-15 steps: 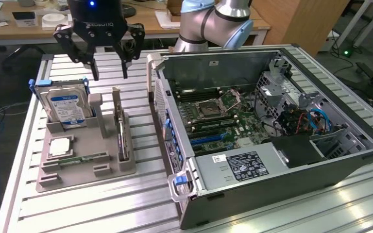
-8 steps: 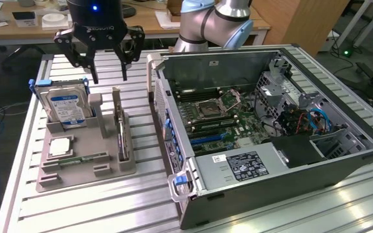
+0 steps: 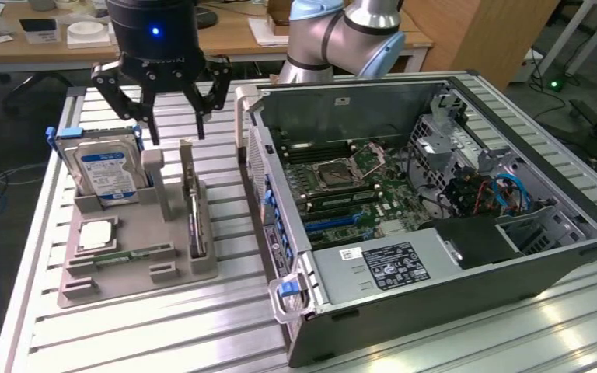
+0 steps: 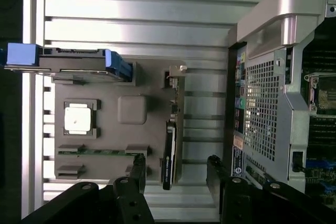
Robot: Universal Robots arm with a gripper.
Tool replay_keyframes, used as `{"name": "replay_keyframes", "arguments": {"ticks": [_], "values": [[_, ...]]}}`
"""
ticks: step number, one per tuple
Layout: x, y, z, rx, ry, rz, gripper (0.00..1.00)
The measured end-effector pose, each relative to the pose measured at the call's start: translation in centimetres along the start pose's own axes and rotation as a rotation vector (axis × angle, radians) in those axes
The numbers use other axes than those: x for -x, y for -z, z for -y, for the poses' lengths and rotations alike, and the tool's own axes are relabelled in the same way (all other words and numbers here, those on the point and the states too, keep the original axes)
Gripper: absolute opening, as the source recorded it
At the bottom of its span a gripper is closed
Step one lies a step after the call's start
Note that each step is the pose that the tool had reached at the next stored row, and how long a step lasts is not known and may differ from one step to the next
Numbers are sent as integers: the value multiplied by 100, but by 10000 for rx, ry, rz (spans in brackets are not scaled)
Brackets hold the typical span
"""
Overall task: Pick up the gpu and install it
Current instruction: 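Pick up the gpu and move the gpu toward the slot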
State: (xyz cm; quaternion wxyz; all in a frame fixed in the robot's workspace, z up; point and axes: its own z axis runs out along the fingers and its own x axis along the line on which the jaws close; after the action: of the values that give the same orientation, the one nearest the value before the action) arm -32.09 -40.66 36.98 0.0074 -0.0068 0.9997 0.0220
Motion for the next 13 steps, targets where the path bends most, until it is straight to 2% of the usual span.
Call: {"name": "replay_keyframes", "arguments": {"ticks": [8, 13], "values": [[18, -144, 37, 2, 57, -4, 59], [18, -233, 99, 2, 77, -7, 59]]}}
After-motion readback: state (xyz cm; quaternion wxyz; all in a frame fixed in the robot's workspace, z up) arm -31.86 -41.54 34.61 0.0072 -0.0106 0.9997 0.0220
